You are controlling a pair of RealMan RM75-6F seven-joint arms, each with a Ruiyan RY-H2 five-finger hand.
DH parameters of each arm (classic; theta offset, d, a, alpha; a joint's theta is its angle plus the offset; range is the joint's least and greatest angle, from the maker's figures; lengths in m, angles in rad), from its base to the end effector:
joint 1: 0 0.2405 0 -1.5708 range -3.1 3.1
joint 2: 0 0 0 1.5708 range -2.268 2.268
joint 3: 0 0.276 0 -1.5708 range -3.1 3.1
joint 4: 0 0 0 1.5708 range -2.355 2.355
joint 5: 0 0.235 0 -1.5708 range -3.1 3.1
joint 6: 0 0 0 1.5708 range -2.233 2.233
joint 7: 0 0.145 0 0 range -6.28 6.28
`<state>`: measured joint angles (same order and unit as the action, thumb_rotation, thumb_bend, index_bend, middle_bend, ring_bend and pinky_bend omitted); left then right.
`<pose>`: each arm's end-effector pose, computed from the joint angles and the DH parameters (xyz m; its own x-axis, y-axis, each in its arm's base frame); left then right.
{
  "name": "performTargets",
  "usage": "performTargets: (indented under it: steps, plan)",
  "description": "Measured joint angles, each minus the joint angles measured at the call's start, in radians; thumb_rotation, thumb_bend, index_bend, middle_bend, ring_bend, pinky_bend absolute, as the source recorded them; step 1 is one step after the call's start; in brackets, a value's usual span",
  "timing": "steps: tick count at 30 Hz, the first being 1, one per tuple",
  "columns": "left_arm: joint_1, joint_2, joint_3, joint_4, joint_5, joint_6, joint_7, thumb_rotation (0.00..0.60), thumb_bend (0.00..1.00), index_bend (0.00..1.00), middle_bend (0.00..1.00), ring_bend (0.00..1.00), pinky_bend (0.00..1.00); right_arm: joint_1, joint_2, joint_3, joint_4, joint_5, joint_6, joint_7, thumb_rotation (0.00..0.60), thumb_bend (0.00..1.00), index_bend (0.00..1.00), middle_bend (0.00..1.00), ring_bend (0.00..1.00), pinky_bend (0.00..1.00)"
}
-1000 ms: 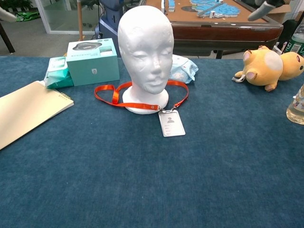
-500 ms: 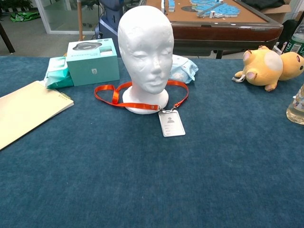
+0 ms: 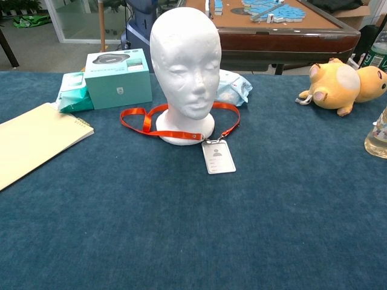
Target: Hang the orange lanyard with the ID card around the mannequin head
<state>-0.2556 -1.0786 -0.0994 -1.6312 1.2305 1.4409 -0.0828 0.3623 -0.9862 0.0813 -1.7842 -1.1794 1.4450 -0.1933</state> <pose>-0.3330 0.2527 0.1735 0.2949 -0.0807 0.9521 0.9535 0.0891 -0.2878 -0.2885 -0.2736 0.1865 0.4881 0.0706 0.8699 -0.8728 0.0438 0.4862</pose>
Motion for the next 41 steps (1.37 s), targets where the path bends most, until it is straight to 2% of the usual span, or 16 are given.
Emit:
performTargets:
  steps: [8,20,31,41]
  plan:
    - [0.072,-0.024,0.048,-0.019,0.086,0.071,0.029,0.600,0.13,0.05,0.09,0.11,0.26,-0.071,-0.058,-0.046,0.061,-0.097,0.018,0.054,0.572,0.11,0.28,0.44,0.36,0.57]
    - [0.162,-0.047,0.101,-0.054,0.175,0.138,0.060,0.600,0.13,0.05,0.09,0.11,0.25,-0.135,-0.104,-0.062,0.096,-0.162,0.021,0.079,0.571,0.11,0.28,0.44,0.36,0.57]
    - [0.178,-0.075,0.087,-0.065,0.210,0.155,0.126,0.600,0.13,0.05,0.09,0.11,0.24,-0.177,-0.108,-0.056,0.097,-0.181,0.033,0.085,0.570,0.11,0.28,0.44,0.36,0.57]
    - [0.154,-0.094,0.059,-0.091,0.217,0.117,0.172,0.600,0.13,0.05,0.09,0.11,0.24,-0.212,-0.095,-0.045,0.100,-0.191,0.040,0.108,0.571,0.11,0.28,0.44,0.36,0.57]
